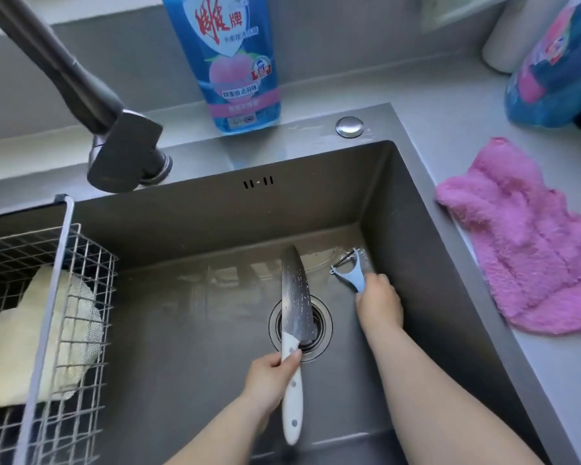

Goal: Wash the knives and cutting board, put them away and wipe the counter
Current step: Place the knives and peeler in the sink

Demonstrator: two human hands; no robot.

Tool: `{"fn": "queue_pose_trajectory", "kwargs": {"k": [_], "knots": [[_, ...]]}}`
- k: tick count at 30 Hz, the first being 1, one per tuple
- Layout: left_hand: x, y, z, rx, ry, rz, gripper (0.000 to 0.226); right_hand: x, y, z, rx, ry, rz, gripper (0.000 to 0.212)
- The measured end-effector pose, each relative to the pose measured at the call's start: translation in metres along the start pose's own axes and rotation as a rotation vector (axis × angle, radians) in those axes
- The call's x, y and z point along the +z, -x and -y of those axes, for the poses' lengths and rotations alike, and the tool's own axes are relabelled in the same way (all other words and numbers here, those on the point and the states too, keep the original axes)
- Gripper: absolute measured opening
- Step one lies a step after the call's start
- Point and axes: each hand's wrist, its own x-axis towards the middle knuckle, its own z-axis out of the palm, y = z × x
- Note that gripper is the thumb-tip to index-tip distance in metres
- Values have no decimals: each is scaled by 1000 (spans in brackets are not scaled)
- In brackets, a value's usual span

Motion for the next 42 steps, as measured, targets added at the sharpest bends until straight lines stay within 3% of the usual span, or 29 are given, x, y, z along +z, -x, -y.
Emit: {"fn": "queue_pose_trajectory", "kwargs": {"k": [4,8,15,22,25,31,35,38,42], "knots": [[9,-12,8,27,-159,-54,42,10,-1,3,-10,93,-23,31],[16,-21,8,45,-286,-121,29,10,-5,4,-19,146,-21,33],[27,-25,5,65,-434,-157,34,1,-6,10,3,65,1,31],[42,-28,1,78,-455,-122,35,-27,0,13,-82,-138,104,35],[50,-25,-2,87,-489,-79,22,-35,10,9,-105,-165,158,34],[37,-8,-8,112,-569,-31,33,-56,37,-3,-94,-131,255,37],[8,32,-28,295,-619,73,17,-73,66,7,-168,13,358,36],[-36,71,-38,489,-642,-25,6,-79,87,28,-292,7,336,38],[-105,128,-30,593,-527,-311,29,-82,123,72,-505,-5,283,35]]}}
